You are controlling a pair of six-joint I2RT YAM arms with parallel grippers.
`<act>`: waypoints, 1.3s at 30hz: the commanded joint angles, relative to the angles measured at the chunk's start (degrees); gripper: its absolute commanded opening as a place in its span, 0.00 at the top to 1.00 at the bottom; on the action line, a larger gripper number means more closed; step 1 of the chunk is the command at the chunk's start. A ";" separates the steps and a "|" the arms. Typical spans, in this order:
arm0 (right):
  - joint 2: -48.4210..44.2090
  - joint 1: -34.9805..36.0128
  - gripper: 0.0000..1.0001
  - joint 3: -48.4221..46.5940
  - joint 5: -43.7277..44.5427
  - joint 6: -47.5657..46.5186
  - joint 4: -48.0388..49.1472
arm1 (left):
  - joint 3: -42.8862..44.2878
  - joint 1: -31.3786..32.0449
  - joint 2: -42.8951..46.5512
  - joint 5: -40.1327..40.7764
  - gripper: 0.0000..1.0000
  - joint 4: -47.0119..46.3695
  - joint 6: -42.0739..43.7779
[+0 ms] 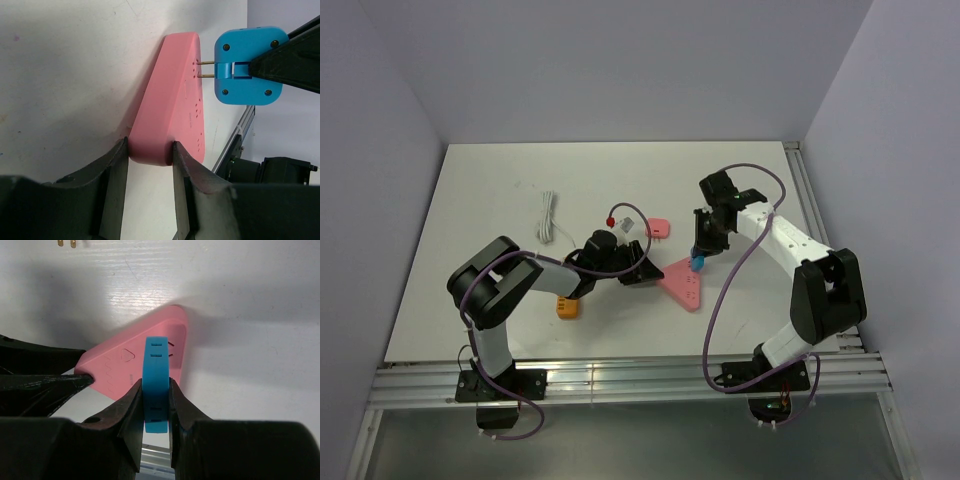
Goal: Insert the plug
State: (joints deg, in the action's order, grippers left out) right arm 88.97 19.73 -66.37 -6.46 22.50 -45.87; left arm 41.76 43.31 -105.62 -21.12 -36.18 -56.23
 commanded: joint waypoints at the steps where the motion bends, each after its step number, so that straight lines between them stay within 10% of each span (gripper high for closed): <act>1: 0.07 -0.21 1.00 0.27 1.01 0.79 0.34 | -2.03 0.02 -0.90 2.23 1.00 4.98 2.61; 39: 5.51 2.95 1.00 0.54 3.56 5.36 1.22 | -2.30 2.31 -1.25 3.37 1.00 3.31 0.15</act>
State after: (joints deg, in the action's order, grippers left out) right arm 91.18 20.69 -65.95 -3.53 26.57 -45.41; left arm 40.73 44.38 -105.47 -19.22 -37.82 -57.98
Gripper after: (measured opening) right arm 0.264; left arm 0.407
